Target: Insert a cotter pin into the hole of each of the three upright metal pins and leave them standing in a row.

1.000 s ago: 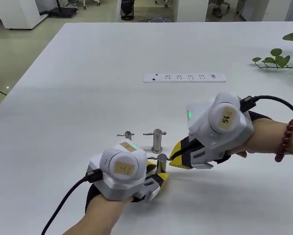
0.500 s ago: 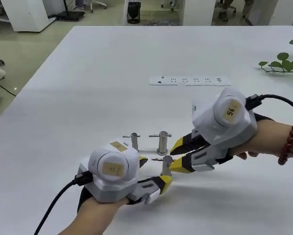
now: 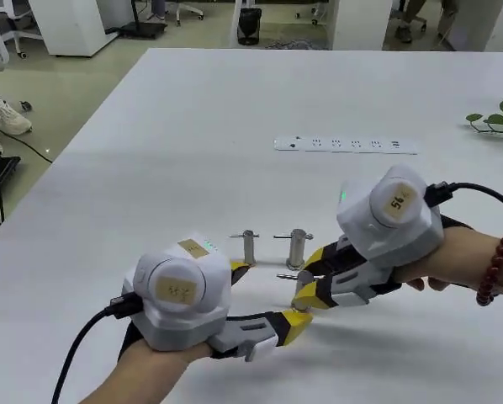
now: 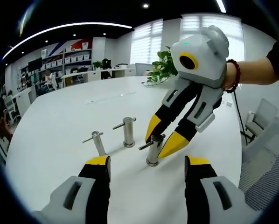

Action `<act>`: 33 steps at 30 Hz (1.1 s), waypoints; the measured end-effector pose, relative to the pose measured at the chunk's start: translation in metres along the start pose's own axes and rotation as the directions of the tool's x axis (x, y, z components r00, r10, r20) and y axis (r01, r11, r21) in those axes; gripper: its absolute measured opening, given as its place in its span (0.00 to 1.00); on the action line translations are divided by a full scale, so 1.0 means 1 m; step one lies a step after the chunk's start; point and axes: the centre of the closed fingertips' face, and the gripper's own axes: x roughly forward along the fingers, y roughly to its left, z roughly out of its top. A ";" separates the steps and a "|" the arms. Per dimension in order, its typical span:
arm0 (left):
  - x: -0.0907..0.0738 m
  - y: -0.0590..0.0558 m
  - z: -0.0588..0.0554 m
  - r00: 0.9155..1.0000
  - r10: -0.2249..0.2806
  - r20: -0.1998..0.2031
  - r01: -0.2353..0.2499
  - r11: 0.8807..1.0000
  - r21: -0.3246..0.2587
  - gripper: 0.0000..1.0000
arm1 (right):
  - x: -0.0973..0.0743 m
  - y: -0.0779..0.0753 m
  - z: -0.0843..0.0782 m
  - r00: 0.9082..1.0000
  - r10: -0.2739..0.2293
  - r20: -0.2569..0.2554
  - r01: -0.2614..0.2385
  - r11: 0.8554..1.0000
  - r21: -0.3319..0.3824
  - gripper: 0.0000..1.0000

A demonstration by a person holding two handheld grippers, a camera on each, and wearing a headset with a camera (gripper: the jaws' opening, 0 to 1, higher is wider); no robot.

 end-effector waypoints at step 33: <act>-0.048 0.021 0.009 0.995 0.080 0.056 -0.081 0.997 0.007 0.89 | 0.002 0.000 -0.003 0.999 0.040 0.010 -0.039 0.997 -0.065 0.09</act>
